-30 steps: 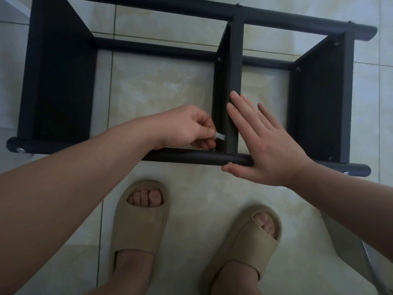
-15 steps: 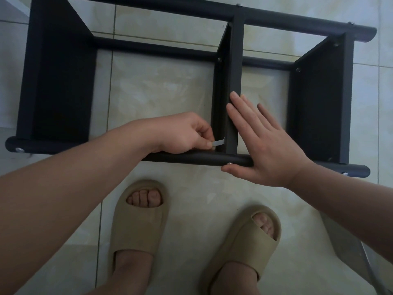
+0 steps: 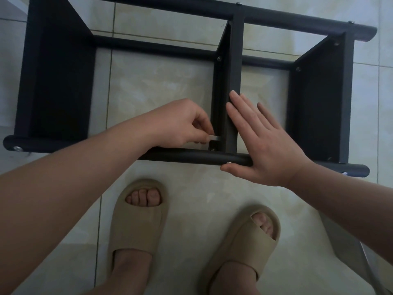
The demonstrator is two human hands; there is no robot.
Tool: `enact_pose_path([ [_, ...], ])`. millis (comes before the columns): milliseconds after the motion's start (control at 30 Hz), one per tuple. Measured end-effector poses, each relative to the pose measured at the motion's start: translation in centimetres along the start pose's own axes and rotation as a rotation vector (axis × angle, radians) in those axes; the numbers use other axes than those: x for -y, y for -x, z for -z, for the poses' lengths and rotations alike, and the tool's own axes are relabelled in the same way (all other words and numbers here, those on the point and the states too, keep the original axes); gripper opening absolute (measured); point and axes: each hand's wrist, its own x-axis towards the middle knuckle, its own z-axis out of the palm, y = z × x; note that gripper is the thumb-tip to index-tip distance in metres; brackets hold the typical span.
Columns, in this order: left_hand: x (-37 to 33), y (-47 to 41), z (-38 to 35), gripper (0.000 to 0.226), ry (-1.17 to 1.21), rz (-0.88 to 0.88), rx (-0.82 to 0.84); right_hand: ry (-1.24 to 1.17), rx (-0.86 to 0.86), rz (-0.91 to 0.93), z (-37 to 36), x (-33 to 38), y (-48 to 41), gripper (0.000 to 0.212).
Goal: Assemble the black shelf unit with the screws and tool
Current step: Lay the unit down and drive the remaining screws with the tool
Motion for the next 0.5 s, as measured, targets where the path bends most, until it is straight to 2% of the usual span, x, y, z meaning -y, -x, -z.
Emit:
enact_pose_path([
  [100, -0.2, -0.3, -0.6, 0.018, 0.036, 0.004, -0.011, -0.001, -0.003, 0.002, 0.0, 0.0, 0.0, 0.105],
  [300, -0.7, -1.1, -1.5, 0.007, 0.626, 0.283, 0.040, -0.002, -0.002, -0.003, 0.1, 0.0, 0.0, 0.105],
  [500, -0.8, -1.4, -2.0, 0.004, 0.663, 0.260, -0.026, 0.000, -0.005, -0.005, 0.0, 0.1, -0.1, 0.105],
])
